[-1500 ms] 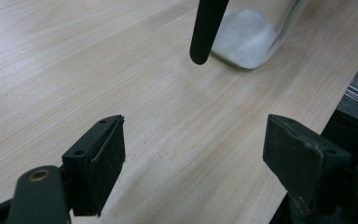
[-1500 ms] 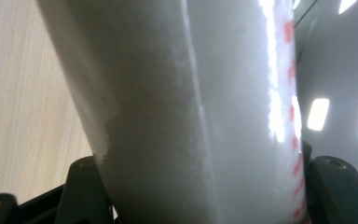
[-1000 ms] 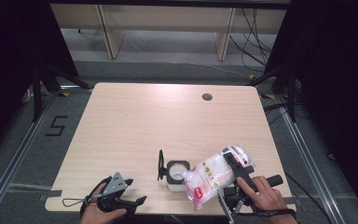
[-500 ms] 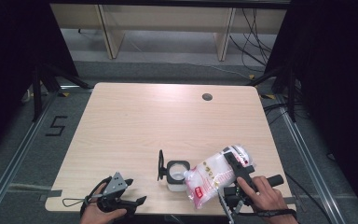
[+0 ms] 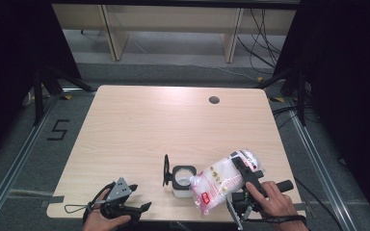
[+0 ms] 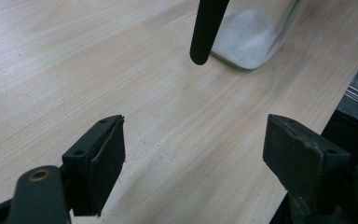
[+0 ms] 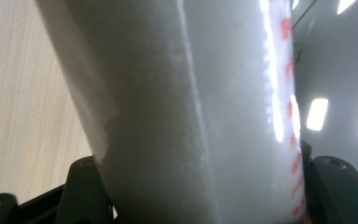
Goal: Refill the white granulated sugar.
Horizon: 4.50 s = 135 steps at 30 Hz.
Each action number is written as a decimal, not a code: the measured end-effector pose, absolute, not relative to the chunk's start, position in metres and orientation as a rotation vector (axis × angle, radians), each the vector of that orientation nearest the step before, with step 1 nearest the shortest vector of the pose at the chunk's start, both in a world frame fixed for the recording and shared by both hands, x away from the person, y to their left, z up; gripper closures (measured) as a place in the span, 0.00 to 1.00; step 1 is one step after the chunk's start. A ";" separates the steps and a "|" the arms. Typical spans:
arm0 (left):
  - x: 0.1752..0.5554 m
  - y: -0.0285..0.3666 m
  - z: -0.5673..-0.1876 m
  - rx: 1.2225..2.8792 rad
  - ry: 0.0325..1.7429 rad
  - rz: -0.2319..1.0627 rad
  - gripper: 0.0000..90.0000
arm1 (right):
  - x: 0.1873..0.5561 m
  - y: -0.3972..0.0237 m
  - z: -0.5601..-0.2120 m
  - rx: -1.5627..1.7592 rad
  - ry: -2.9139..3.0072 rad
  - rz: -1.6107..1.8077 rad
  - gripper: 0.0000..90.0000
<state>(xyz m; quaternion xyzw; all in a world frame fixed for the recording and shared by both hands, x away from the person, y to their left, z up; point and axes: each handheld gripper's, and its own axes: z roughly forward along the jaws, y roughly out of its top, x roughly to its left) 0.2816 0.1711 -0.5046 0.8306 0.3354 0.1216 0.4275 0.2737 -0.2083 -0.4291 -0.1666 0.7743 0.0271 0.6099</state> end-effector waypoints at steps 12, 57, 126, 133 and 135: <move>0.282 0.171 -0.505 2.074 0.835 0.300 0.23 | 0.273 -0.211 -0.431 -0.329 1.831 0.045 0.45; 0.282 0.171 -0.505 2.071 0.833 0.303 0.22 | 0.275 -0.211 -0.432 -0.349 1.818 0.097 0.45; 0.280 0.169 -0.505 2.050 0.864 0.291 0.23 | 0.273 -0.209 -0.427 -0.391 1.807 0.058 0.46; 0.280 0.169 -0.506 2.047 0.867 0.290 0.23 | 0.273 -0.209 -0.430 -0.369 1.811 0.079 0.46; 0.281 0.170 -0.505 2.063 0.859 0.295 0.23 | 0.273 -0.209 -0.429 -0.376 1.806 0.081 0.46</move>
